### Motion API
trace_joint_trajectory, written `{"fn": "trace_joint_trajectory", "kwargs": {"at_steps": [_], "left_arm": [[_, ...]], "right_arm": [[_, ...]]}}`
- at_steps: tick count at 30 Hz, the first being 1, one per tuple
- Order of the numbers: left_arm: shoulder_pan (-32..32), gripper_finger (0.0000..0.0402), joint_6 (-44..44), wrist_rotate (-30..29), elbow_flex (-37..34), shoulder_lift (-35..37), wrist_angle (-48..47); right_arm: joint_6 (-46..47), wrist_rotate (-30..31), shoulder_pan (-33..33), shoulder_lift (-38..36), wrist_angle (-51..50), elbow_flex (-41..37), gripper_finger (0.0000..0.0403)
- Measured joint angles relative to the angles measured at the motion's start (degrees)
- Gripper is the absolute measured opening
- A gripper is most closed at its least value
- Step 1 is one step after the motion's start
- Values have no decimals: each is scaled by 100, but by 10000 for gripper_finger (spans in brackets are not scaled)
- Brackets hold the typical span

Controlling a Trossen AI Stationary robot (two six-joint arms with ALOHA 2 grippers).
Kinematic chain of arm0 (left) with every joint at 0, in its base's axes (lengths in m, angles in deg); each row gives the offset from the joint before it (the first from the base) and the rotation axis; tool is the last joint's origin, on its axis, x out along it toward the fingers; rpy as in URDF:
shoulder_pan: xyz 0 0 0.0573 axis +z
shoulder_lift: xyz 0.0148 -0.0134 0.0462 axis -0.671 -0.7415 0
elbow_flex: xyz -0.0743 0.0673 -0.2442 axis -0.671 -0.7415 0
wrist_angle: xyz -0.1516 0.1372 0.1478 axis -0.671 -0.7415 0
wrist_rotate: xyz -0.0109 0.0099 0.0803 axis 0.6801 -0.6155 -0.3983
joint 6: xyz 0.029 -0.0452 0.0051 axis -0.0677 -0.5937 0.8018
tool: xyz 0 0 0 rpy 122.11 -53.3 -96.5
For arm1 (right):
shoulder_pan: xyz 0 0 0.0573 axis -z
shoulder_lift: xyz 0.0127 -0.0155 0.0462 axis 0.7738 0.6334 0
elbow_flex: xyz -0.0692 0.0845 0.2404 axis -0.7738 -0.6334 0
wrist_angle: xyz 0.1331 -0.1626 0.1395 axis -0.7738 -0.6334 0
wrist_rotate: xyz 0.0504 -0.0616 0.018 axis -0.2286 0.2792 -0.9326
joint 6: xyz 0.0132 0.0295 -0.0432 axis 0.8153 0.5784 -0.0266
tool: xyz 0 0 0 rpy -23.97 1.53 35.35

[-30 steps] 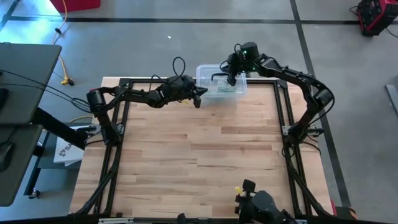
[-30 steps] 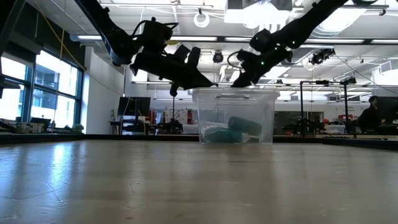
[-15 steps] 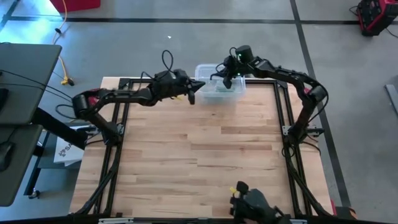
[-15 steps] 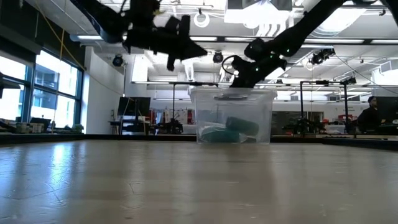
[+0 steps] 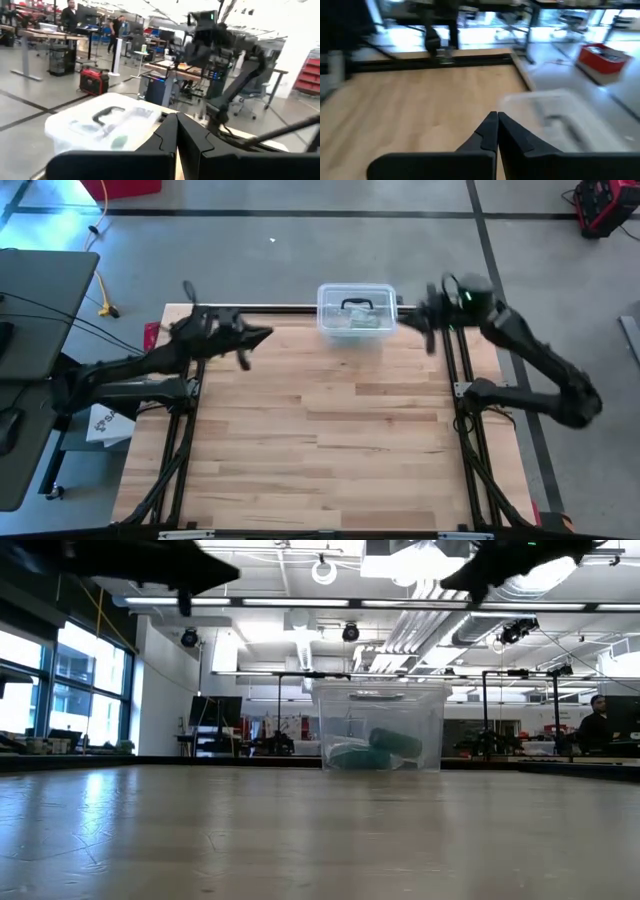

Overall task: Roll bandage
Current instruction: Return to Home Position

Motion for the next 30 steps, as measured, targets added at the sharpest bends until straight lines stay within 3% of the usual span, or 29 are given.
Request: {"fn": "trace_joint_trajectory", "kwargs": {"at_steps": [4, 10, 15, 18, 23, 30], "left_arm": [[-262, 0, -234, -4, -836, 1058, -154], [-1126, 0, -734, -262, -2005, 1720, 1249], [-1942, 0, -442, -1436, -2485, 1826, 1515], [-2397, 0, -103, -2298, -2557, 1815, 1510], [-2901, 0, 443, -3468, -2551, 1817, 1613], [-3219, 0, 717, -4437, -2553, 1666, 1142]], "right_arm": [[635, -423, -214, -1492, 431, -1469, 0], [2282, -615, -573, -3437, 2461, -3483, 0], [3106, -359, -773, -4737, 3480, -4607, 0], [3429, 301, -970, -5327, 3503, -4967, 0], [3152, 1088, -1396, -5519, 3507, -5270, 0], [2478, 2450, -2358, -5545, 2745, -5579, 0]]}}
